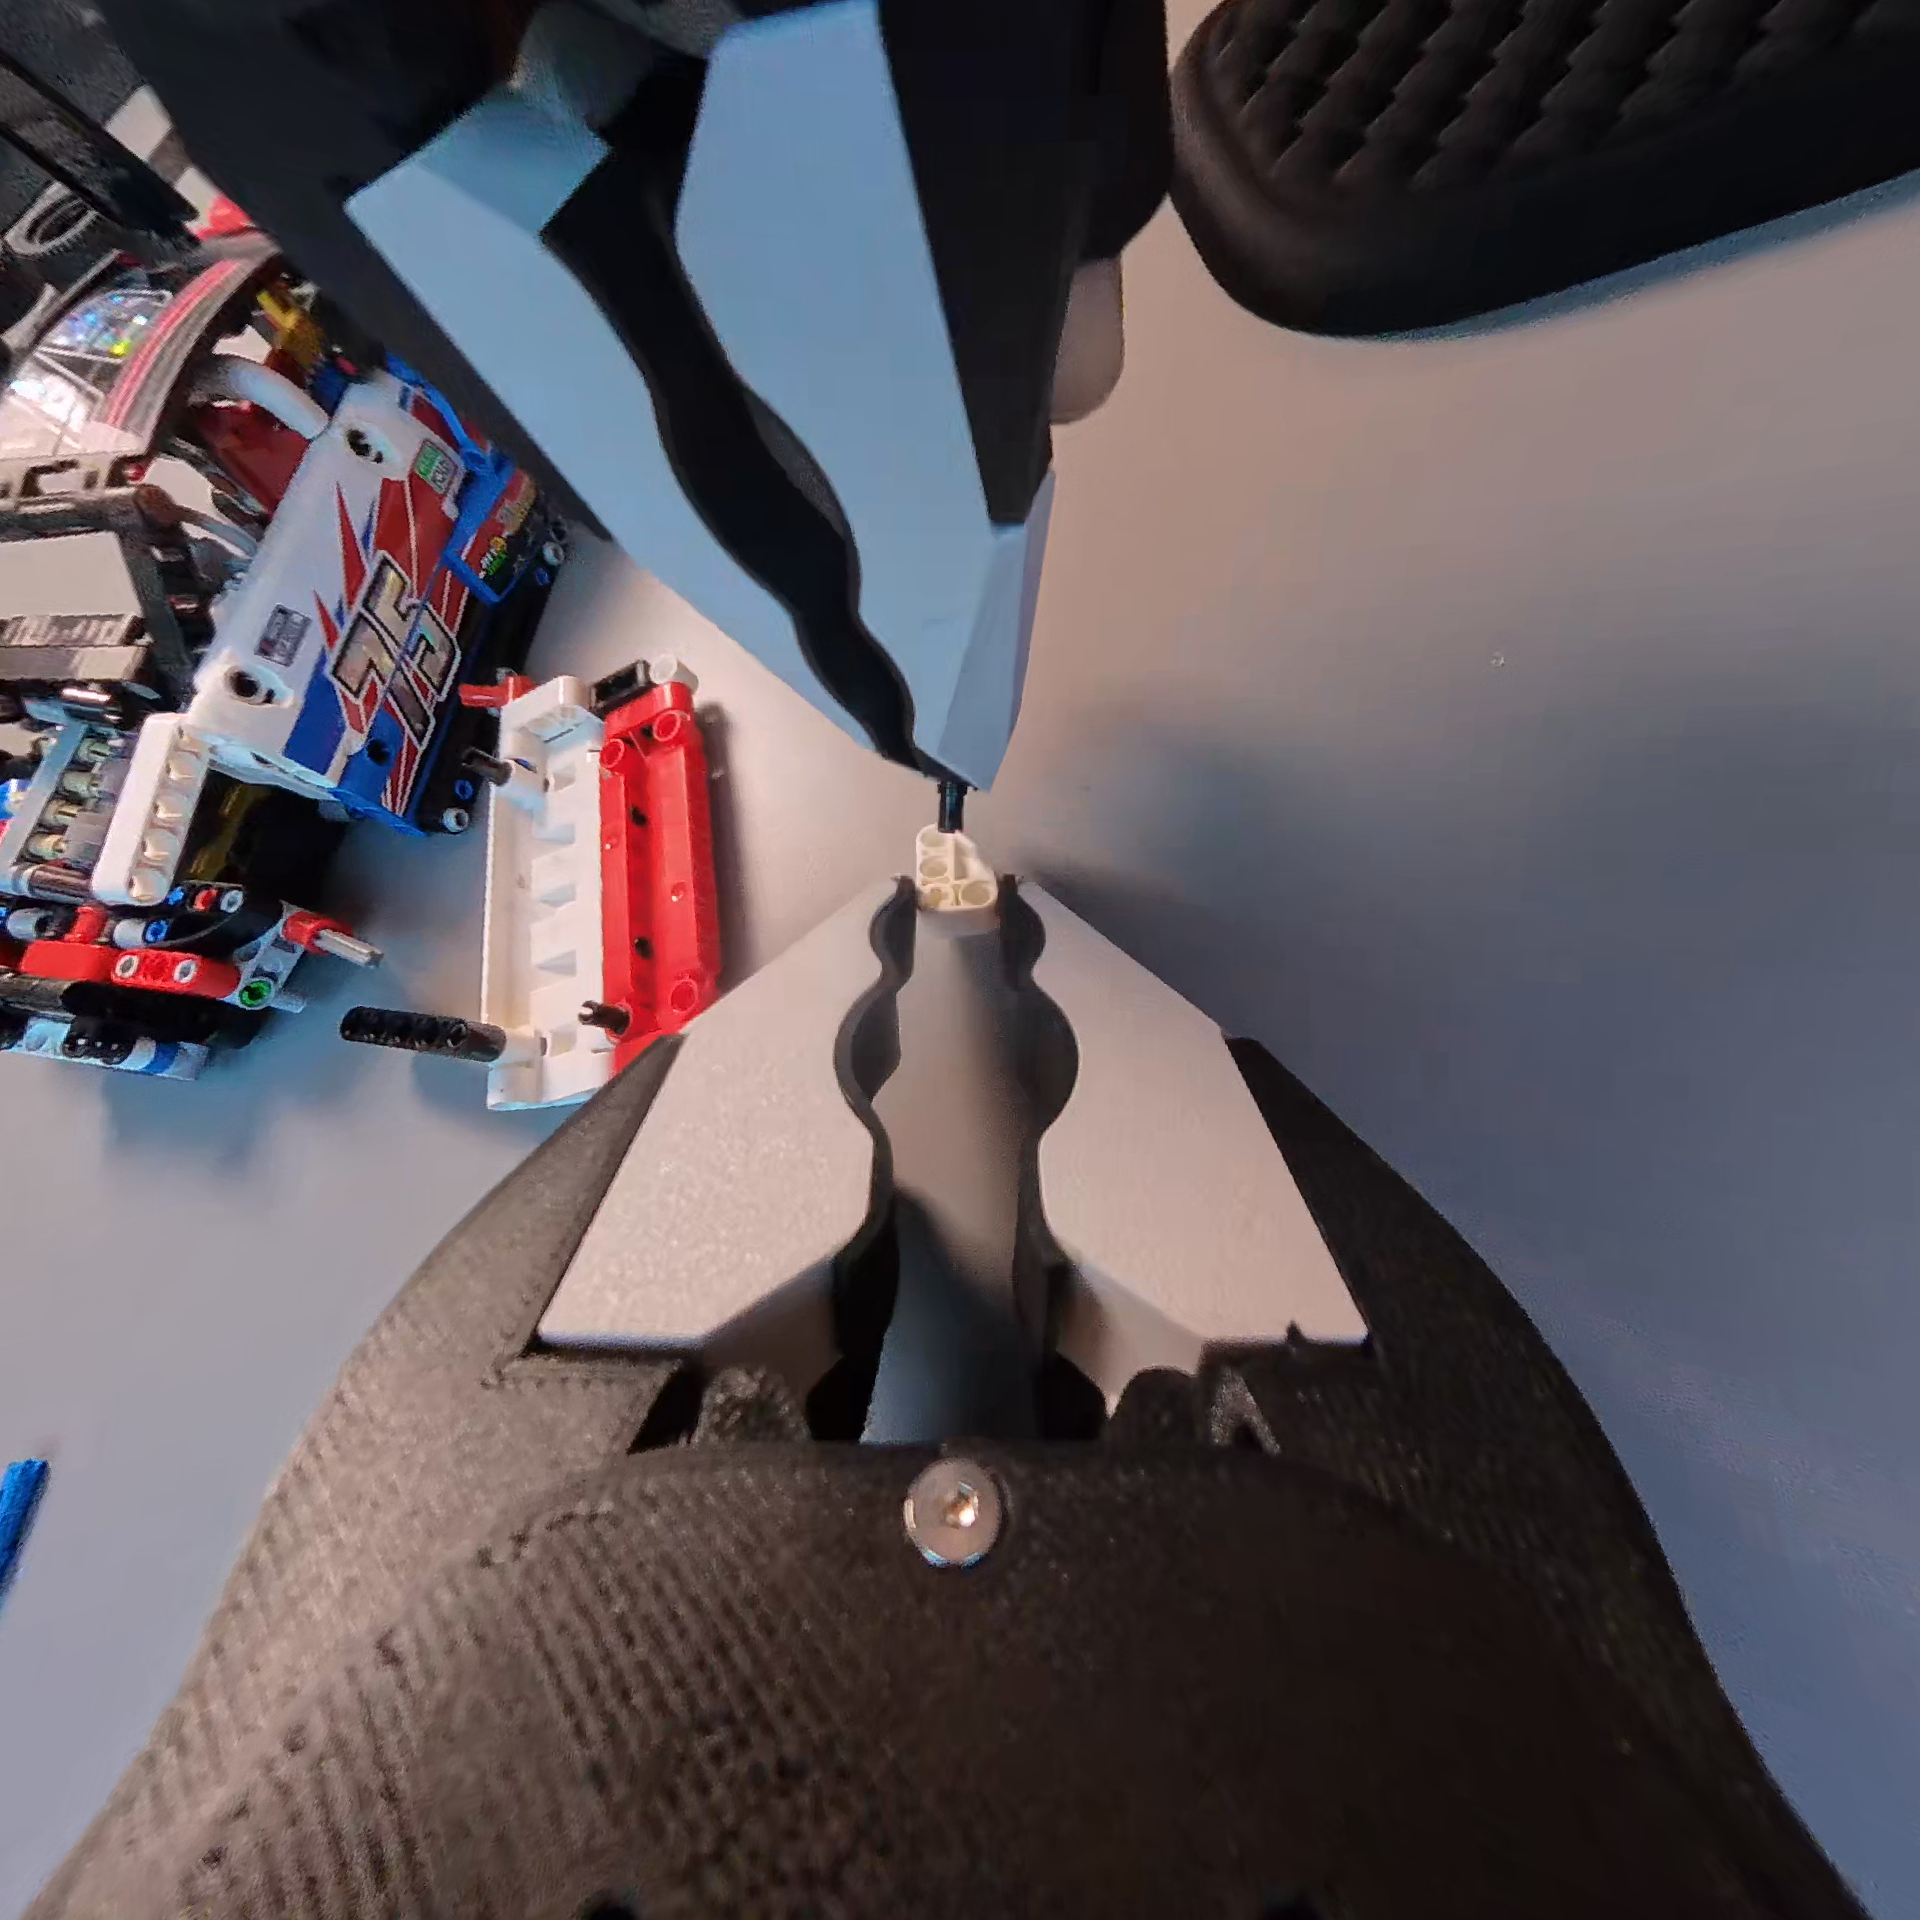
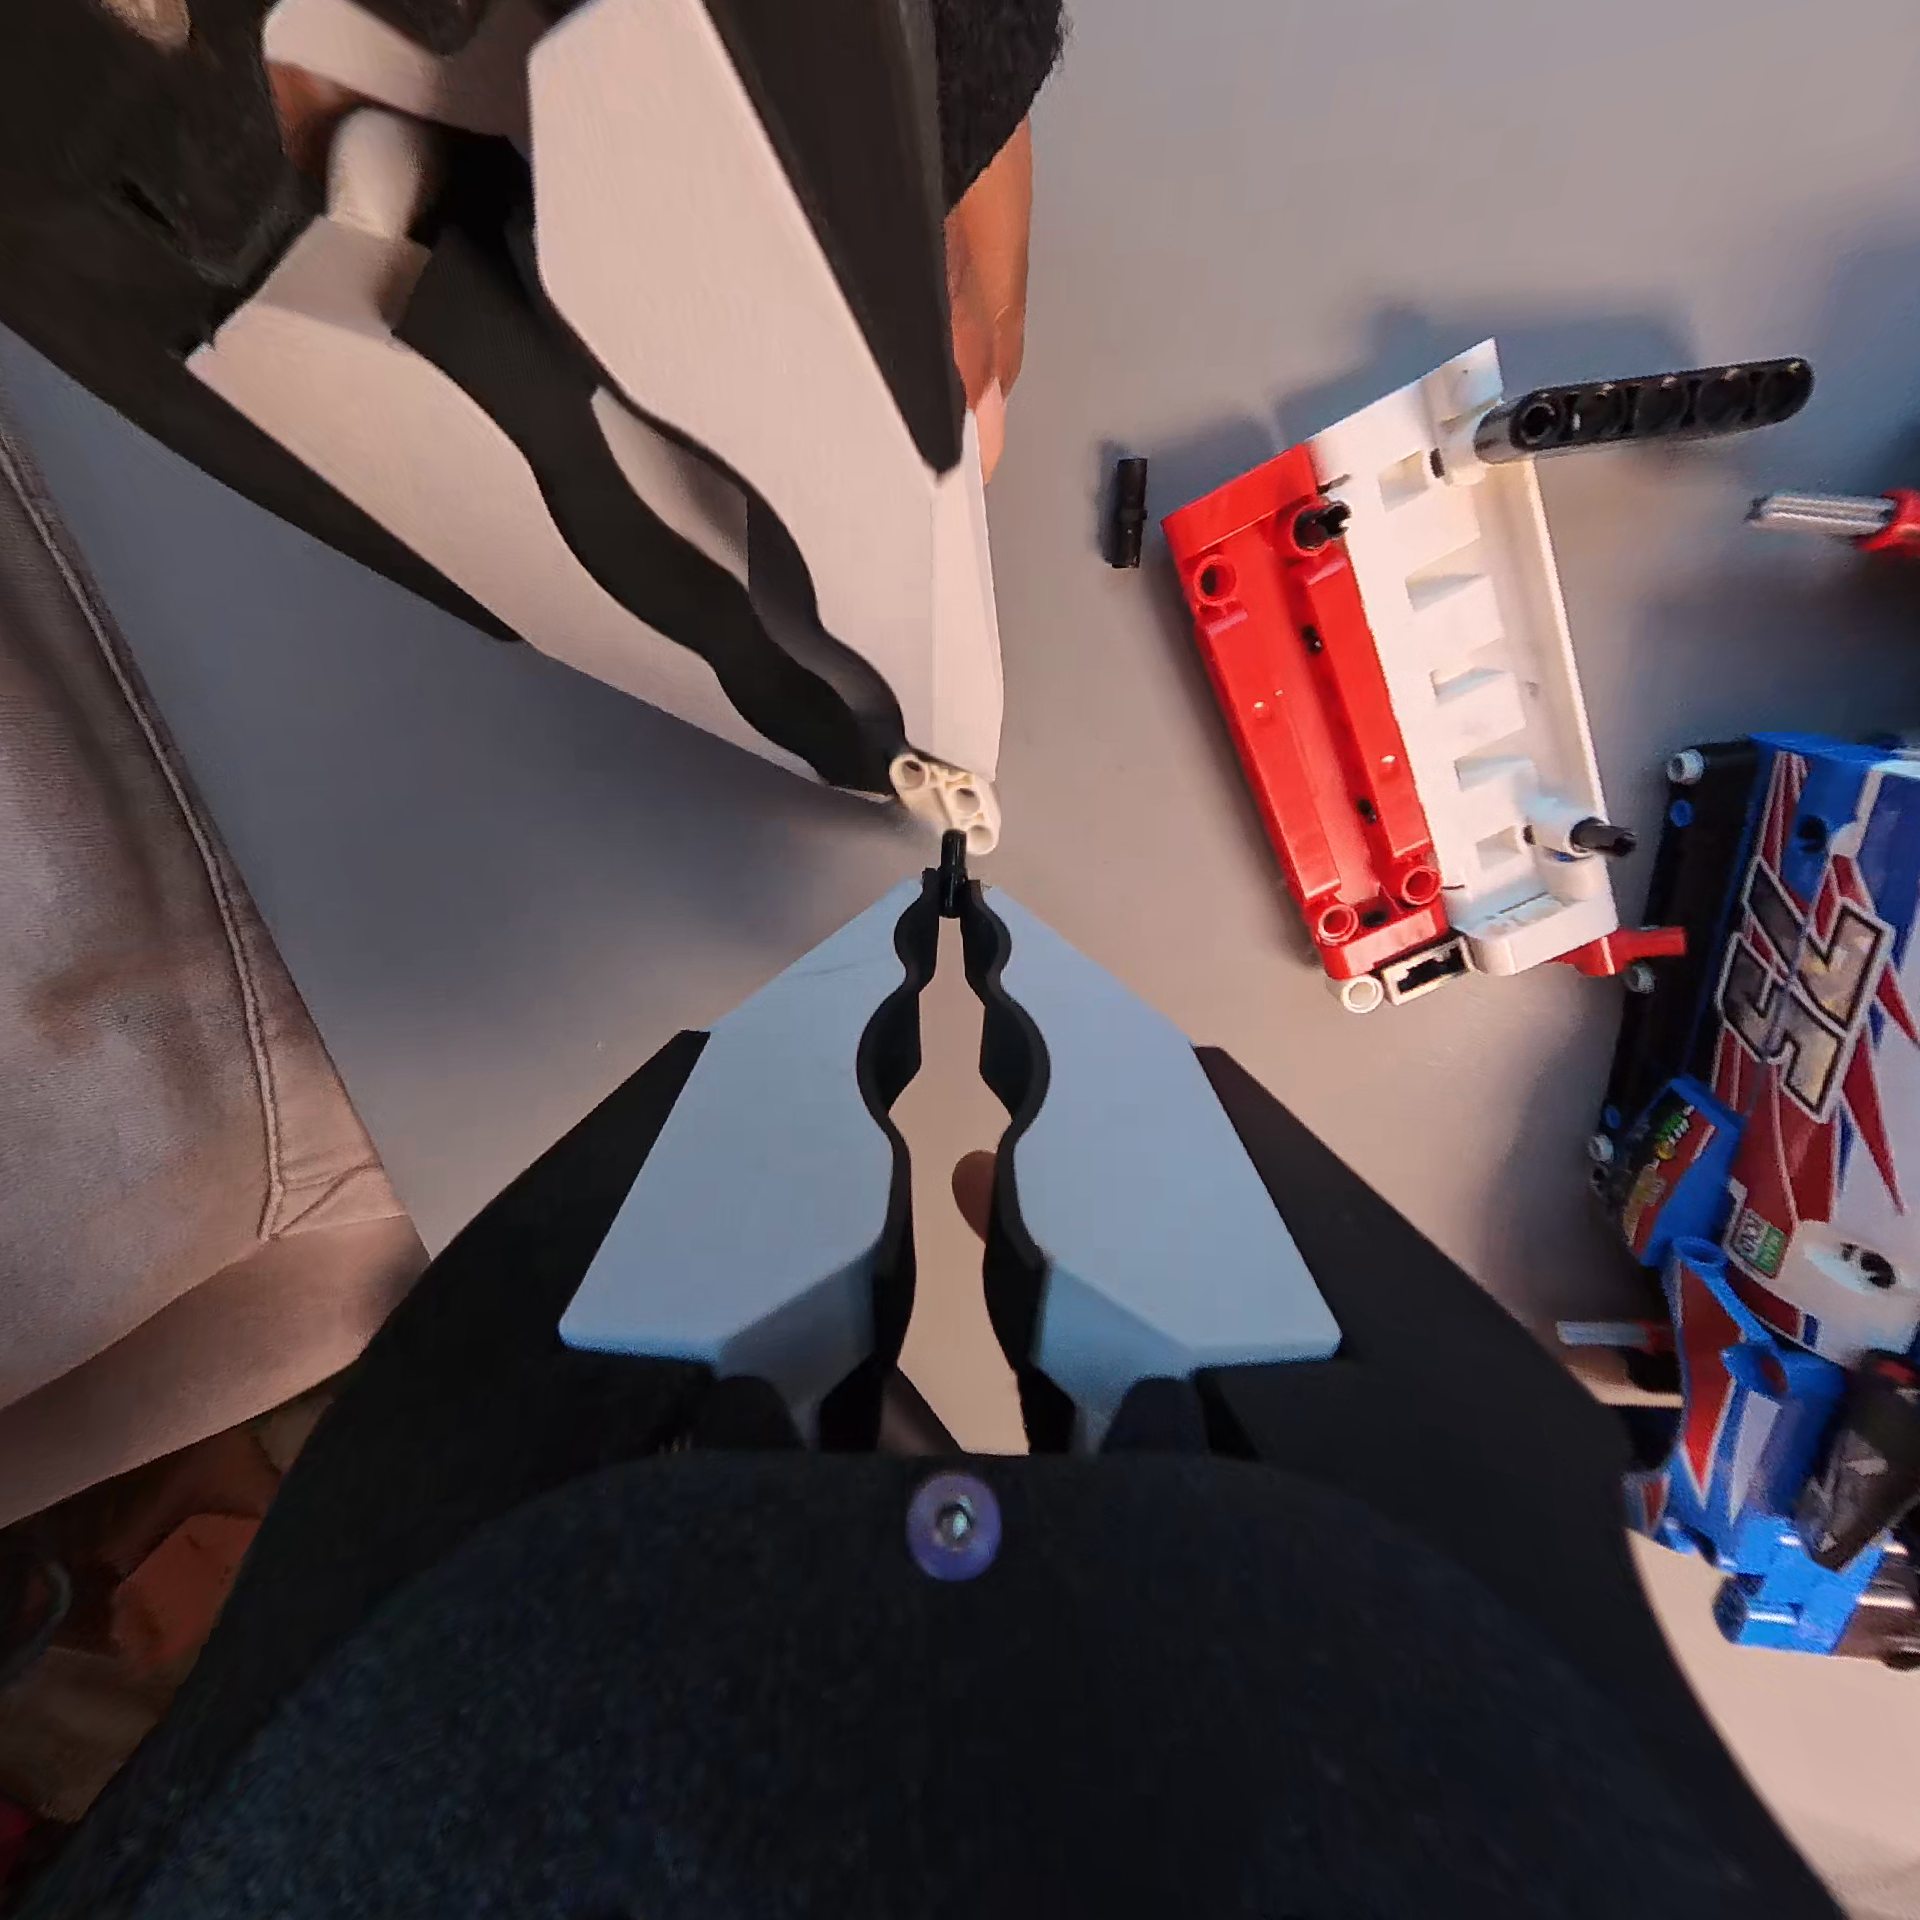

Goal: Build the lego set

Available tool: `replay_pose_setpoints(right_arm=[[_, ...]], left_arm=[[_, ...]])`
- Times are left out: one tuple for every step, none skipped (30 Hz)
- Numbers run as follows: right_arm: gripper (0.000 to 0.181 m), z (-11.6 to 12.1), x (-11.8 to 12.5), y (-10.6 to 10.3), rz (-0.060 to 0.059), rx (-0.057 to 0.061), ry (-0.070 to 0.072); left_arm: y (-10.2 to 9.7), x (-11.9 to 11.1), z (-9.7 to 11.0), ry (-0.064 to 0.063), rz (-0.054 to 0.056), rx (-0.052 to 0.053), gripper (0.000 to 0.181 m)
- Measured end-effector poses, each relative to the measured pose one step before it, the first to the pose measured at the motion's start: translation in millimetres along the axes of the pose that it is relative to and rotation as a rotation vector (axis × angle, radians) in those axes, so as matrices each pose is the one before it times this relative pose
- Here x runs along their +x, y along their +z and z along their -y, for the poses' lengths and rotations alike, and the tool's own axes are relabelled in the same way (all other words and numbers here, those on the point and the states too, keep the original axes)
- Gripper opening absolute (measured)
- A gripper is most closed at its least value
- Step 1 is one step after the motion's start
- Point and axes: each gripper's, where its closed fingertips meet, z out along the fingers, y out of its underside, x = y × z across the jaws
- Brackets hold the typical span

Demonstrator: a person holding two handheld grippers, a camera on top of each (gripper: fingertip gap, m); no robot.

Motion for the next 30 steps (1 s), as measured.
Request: replay_pose_setpoints(right_arm=[[0.001,-0.44,-1.54,-1.47,0.0062,0.0188,-0.0005],[0.001,1.47,-2.76,-1.67,0.0107,0.029,-0.0039],[0.001,2.41,-2.92,-1.76,0.01,0.0323,-0.0006],[0.001,2.76,-2.52,-1.85,0.0071,0.0302,0.0005],[0.001,1.75,-2.06,-1.63,0.0033,0.0218,-0.0032],[0.001,1.35,-0.93,-1.34,-0.0044,0.017,-0.0078],[0.001,0.9,0.17,-1.47,-0.0108,0.0147,-0.012],[0.001,2.23,-0.28,-1.6,-0.0055,0.0252,-0.0082],[0.001,3.76,-1.34,-2.24,0.0046,0.0343,0.0029],[0.001,3.22,-1.18,-2.15,0.0042,0.0309,0.0014],[0.001,1.12,0.01,-1.55,-0.006,0.0177,-0.0051],[0.001,1.47,0.73,-1.09,-0.0128,0.0217,-0.0129],[0.001,1.0,0.07,-0.69,-0.0097,0.0198,-0.0135],[0.001,1.08,-0.17,-0.46,-0.0077,0.0207,-0.0083],[0.001,1.56,-0.28,-0.46,-0.0066,0.0228,-0.0032],[0.001,1.88,-0.92,-0.47,-0.0031,0.024,-0.0023],[0.001,1.33,0.51,-0.53,-0.0136,0.0193,-0.008],[0.001,1.29,0.42,-0.73,-0.0145,0.0225,-0.0188],[0.001,1.37,0.39,-1.02,-0.014,0.0253,-0.018],[0.001,1.83,0.33,-1.42,-0.0105,0.0301,-0.0096],[0.001,2.15,-0.02,-1.91,-0.0052,0.0343,-0.0031],[0.001,2.73,0.26,-2.53,-0.0069,0.0392,-0.0039],[0.001,2.93,-0.26,-2.71,-0.0052,0.0406,-0.0041],[0.001,2.79,-0.31,-2.42,-0.0054,0.0375,0.0004],[0.002,2.84,-0.82,-2.25,-0.0031,0.036,-0.0003],[0.002,2.29,-1.06,-2.12,0.0005,0.0312,0.0016],[0.002,2.01,-0.91,-1.82,0.0014,0.0272,0.0033],[0.002,1.77,-1.01,-1.65,0.0041,0.0255,0.0032],[0.002,0.87,-1.47,-1.16,0.0096,0.0179,0.0057],[0.002,1.71,-0.47,-1.23,0.0029,0.0202,0.0043]], left_arm=[[-2.06,-1.22,2.15,-0.0128,0.0011,0.0172,0.014],[-1.91,-1.03,2.34,-0.0104,-0.0009,0.0171,0.013],[-1.32,-0.38,2.3,-0.0032,-0.0022,0.0144,0.013],[-1.1,-0.07,2.75,0.0048,0.0003,0.0144,0.012],[-1.22,1.14,3.28,0.0119,-0.002,0.0174,0.012],[-0.79,1.25,2.13,0.0141,-0.0003,0.0084,0.01],[-0.39,0.24,1.03,0.011,0.006,0.0035,0.009],[-0.21,0.7,1.07,0.0028,0.0003,0.0049,0.007],[-0.28,0.97,1.34,-0.0002,-0.0041,0.0058,0.003],[-0.54,-0.28,1.69,0.0027,0.0045,0.0083,0.002],[-1.05,-1.22,1.5,0.0072,0.0091,0.008,0.002],[-0.84,-1.11,0.81,0.0018,0.0054,0.0041,0.002],[-0.88,0.12,0.6,-0.005,-0.0055,0.0043,0.004],[-0.79,0.65,0.74,-0.0051,-0.007,0.0055,0.005],[-0.96,-0.47,0.94,0.0032,0.0033,0.0061,0.005],[-0.81,-0.99,0.53,0.0098,0.0091,0.0025,0.002],[-0.58,-0.73,0.11,0.0063,0.0063,-0.0021,0.002],[-0.44,-0.66,0.4,-0.001,0.0021,0.0006,0.002],[-0.72,-0.79,0.91,-0.0045,0.0005,0.0053,0.002],[-1.05,-0.84,1.62,-0.0098,-0.002,0.0104,0.002],[-1.38,-0.68,2.32,-0.0182,-0.0069,0.0167,0.002],[-1.62,-0.66,3.04,-0.0254,-0.008,0.0216,0.002],[-1.7,-0.22,3.38,-0.0269,-0.0125,0.0229,0.002],[-1.58,0.0,3.3,-0.0221,-0.0127,0.0223,0.002],[-1.44,0.6,3.35,-0.014,-0.0117,0.0224,0.002],[-1.17,0.94,2.82,-0.0118,-0.0115,0.0192,0.002],[-0.63,0.96,2.42,-0.0128,-0.0103,0.016,0.001],[-0.47,1.23,2.03,-0.0128,-0.0129,0.0136,0.002],[-0.3,1.33,1.63,-0.0123,-0.013,0.012,0.002],[-0.49,0.56,1.82,-0.01,-0.0061,0.0129,0.001]])
